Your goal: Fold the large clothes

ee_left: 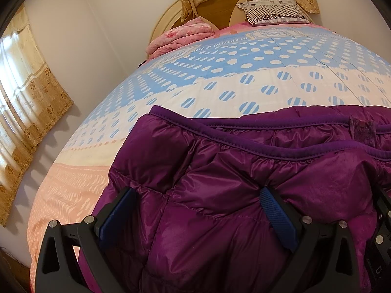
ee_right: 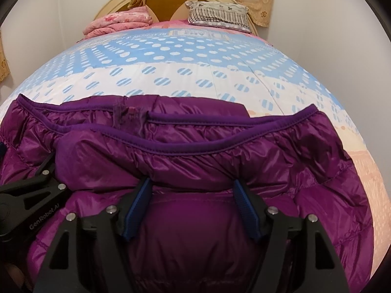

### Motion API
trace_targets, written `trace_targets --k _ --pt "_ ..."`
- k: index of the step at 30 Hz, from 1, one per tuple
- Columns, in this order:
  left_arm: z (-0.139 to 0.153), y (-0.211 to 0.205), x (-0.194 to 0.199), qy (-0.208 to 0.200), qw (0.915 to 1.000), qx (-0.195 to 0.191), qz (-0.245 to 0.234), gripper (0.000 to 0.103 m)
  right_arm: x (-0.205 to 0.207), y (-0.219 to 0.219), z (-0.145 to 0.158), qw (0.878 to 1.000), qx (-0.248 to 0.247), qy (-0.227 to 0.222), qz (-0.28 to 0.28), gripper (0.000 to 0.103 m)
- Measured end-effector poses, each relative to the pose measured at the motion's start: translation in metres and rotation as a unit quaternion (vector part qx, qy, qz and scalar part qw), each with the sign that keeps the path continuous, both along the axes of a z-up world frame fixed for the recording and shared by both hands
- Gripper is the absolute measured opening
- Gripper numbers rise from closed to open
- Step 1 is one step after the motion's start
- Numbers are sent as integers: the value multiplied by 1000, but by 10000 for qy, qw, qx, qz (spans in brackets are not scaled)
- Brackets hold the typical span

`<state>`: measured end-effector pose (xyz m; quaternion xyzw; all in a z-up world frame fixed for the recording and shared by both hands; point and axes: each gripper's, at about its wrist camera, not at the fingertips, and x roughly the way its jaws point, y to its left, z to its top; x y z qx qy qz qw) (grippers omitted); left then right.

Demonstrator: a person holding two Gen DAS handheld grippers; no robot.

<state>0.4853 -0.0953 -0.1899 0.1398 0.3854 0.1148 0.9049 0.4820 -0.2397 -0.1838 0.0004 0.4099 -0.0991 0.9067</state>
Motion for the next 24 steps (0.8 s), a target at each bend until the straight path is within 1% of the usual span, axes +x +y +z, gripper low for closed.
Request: trace_targets --k 10,12,14,16,17,19,21,23,24 --pt "1 -1 1 1 10000 11 1 102 0 0 0 10000 3 0 1 73" --pt "5 1 1 56 10000 -37 -34 102 0 0 0 10000 27 6 7 73" --pt "17 8 -7 105 9998 -141 -126 102 2 -2 2 9999 87 55 48 73" --pt "39 18 -27 -174 9994 -223 -215 102 -3 -4 11 9998 159 82 90 71" --pt "50 26 -39 -381 9983 -321 -301 102 -9 -4 18 9997 236 -20 64 71" --pt "62 40 -56 -665 9960 -429 -407 102 -23 1 35 9984 439 -339 91 73" --pt "58 52 -61 -652 9970 -322 -281 102 -28 15 42 9982 355 -432 197 73" --pt "39 63 -56 -451 9989 -141 -73 102 -23 28 34 9991 144 -298 256 73" --pt "27 68 -52 -263 9996 -101 63 102 -19 31 25 9995 71 -168 262 73"
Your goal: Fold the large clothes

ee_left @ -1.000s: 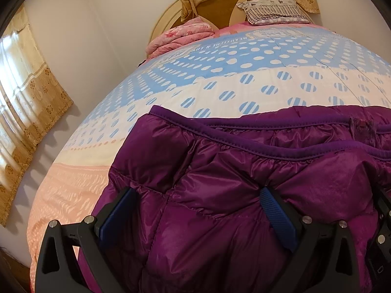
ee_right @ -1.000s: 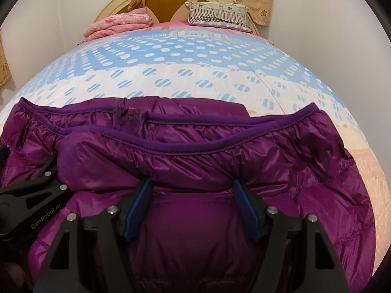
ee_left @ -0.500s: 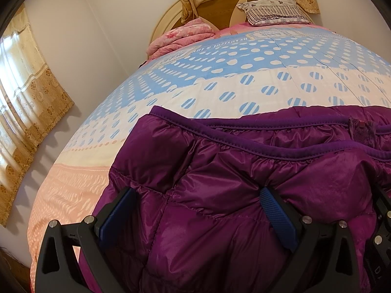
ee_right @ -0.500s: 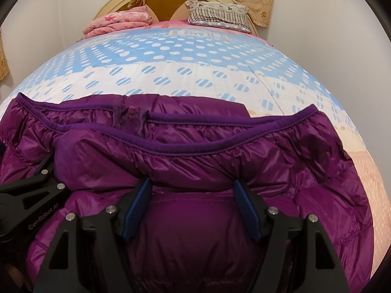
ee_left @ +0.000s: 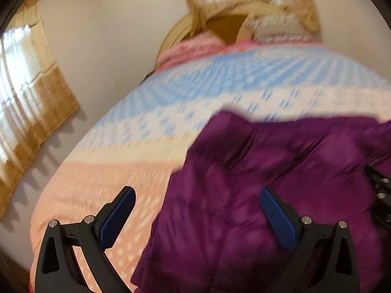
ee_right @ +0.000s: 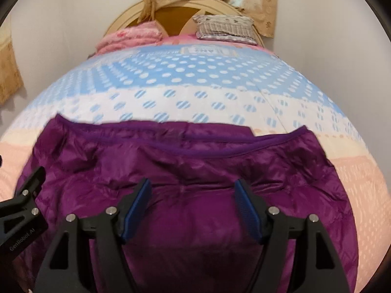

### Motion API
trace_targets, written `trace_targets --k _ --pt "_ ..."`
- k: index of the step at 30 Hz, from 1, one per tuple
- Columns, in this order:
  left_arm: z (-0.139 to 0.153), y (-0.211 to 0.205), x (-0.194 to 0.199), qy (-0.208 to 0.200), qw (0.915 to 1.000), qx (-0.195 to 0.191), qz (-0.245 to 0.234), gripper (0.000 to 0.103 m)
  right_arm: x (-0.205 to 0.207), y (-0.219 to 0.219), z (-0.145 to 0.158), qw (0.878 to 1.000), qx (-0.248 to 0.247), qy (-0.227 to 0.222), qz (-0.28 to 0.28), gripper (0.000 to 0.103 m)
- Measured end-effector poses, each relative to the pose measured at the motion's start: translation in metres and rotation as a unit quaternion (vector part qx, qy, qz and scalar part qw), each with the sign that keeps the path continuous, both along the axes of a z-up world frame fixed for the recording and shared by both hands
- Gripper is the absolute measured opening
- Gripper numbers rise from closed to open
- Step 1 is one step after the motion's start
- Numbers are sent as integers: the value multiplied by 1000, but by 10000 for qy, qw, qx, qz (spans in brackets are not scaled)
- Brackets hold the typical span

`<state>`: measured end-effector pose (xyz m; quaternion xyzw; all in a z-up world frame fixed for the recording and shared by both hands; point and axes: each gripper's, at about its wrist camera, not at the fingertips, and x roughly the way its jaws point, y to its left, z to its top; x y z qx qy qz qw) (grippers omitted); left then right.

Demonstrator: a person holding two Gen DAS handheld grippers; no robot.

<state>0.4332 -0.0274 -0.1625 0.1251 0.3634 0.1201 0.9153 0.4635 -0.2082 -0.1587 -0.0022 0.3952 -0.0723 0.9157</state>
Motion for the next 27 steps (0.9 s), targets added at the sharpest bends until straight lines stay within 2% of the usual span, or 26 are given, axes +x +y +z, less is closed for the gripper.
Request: trace_targets --k 1,3,13,15,17,19,20,24,27 --pt "-8 3 3 100 9999 -11 63 102 4 2 -13 9999 -63 155 0 73" --pt "-17 9 2 29 9997 -213 72 102 6 4 -21 9998 -123 144 8 75" --pt "-22 17 8 228 9984 -516 77 102 9 0 -26 9998 -106 165 30 79" --pt "-12 25 -6 241 9970 -717 181 102 3 -4 -19 9997 97 212 120 78" --pt "3 41 -28 -37 9957 -887 279 102 -20 -10 -2 9998 167 27 113 78" --pt "10 52 -51 -258 9956 -846 300 102 -49 -10 10 9995 186 -169 198 80" --pt "8 58 -60 -261 9956 -840 332 102 -59 -10 10 9994 197 -180 214 83" --pt "-16 71 -85 123 9934 -1057 433 102 -78 -3 -11 9996 90 -120 242 84" --pt "-25 76 -100 114 9905 -1267 515 102 -81 5 -21 9996 -109 -170 174 85"
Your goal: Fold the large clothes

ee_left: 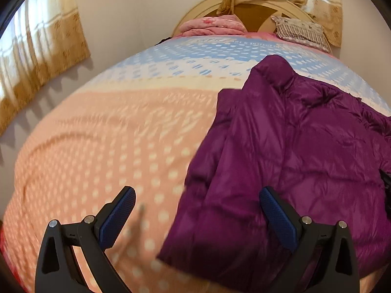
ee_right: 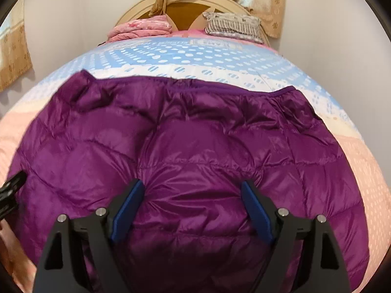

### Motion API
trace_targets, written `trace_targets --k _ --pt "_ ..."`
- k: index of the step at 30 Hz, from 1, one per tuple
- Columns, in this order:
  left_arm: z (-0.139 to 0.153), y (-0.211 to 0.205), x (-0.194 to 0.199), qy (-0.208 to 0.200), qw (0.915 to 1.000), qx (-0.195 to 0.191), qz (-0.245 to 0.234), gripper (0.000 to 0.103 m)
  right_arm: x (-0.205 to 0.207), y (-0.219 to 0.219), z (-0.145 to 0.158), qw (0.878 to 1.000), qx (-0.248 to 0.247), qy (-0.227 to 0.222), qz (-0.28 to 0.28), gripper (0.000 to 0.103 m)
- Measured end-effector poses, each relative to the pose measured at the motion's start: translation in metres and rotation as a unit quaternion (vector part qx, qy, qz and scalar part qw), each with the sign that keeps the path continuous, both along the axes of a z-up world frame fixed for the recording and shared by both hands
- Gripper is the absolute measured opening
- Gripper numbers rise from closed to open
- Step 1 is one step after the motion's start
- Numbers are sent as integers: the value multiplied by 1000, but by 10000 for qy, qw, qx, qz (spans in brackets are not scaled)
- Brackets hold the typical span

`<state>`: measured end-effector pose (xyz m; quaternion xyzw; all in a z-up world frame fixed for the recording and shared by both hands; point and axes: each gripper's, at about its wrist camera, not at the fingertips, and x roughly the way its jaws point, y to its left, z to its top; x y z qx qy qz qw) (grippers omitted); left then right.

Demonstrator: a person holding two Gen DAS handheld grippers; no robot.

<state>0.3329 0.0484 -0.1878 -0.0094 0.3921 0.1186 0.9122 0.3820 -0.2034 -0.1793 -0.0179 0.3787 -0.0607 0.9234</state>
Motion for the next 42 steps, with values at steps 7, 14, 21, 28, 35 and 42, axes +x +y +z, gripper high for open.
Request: trace_targets --k 7,14,21,28,35,42 --pt "-8 -3 -3 64 9998 -201 59 102 4 10 -5 9991 -418 115 -10 88" --pt "-7 2 -14 210 9974 -682 -115 101 -26 14 24 9999 -75 -60 -39 88" --pt "-7 -7 -20 120 9930 -1078 -472 67 -50 26 -5 9993 -365 74 44 90" --pt "-1 -14 -21 26 9887 -1255 -816 15 -40 30 -12 9980 -595 185 110 92" --pt "14 -8 -36 -227 9873 -1339 -826 7 -42 32 -13 9983 -539 192 -77 92" --pt "23 15 -53 -386 9879 -1362 -632 7 -49 49 -12 9976 -687 83 5 92"
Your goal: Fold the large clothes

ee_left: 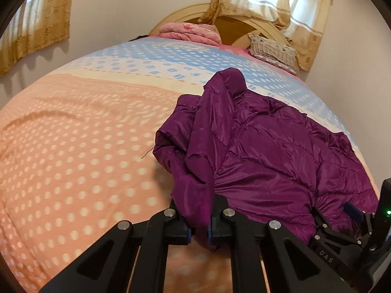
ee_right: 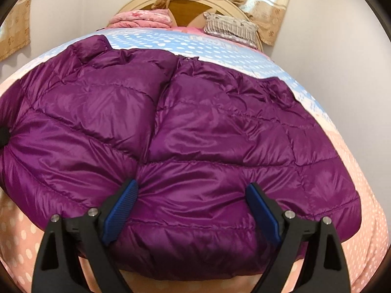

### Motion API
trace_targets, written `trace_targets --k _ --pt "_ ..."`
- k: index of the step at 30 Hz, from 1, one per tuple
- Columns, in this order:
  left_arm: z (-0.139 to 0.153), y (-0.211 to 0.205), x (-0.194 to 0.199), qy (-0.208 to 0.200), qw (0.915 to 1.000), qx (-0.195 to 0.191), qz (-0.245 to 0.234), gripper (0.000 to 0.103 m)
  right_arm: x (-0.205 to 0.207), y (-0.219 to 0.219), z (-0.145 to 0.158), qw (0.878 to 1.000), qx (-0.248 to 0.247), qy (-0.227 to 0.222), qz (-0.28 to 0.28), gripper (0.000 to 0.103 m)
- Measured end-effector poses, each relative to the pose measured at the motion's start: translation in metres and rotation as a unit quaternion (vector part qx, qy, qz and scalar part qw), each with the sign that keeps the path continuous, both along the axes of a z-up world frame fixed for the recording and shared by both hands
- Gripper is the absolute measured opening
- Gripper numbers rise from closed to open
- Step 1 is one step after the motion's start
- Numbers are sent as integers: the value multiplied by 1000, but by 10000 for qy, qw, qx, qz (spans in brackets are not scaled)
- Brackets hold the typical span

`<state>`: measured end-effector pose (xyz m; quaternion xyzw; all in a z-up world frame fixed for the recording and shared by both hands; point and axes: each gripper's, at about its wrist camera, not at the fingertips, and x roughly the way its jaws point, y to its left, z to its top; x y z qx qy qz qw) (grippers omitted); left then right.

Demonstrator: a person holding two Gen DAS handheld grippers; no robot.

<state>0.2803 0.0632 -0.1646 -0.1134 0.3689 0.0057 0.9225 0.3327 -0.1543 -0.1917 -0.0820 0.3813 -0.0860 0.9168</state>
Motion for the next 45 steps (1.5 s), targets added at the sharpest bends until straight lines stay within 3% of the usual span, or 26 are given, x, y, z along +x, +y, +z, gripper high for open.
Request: trace_targets --k 6,10,14,21,27,31,33,37,38,43,45 --pt "6 27 -12 -28 9997 -65 245 7 -5 25 4 9996 79 -18 265 93" --pt "36 18 -18 -410 9988 246 102 7 -14 8 23 9970 474 18 605 93" --pt "77 -18 -21 -947 9928 692 -233 7 -33 -44 51 9974 526 -331 368 97" --pt "126 -122 -12 -1520 9749 1086 -1214 7 -57 -189 66 9922 486 -524 -1019 100" --pt "113 -241 -12 -1721 9402 1720 -2383 7 -97 -280 56 9786 605 -444 -1915 100" --pt "66 -314 -22 -1613 9024 2380 -3210 7 -127 -300 43 9715 714 -355 -2233 100" --pt "43 -338 -21 -1397 8886 2607 -3507 7 -135 -307 37 9696 791 -307 -2297 100" --pt "-1 -363 -22 -1402 8594 3280 -3664 7 -146 -313 30 9685 861 -208 -2327 100" --pt "-5 -363 -21 -1447 8552 3373 -3661 7 -142 -316 28 9684 876 -197 -2327 100" --pt "-2 -363 -19 -1468 8576 3387 -3581 9 -144 -318 19 9674 997 -134 -2325 100" --pt "-6 -376 -38 -1564 8524 3508 -3549 11 -143 -317 13 9678 1028 -102 -2296 100"
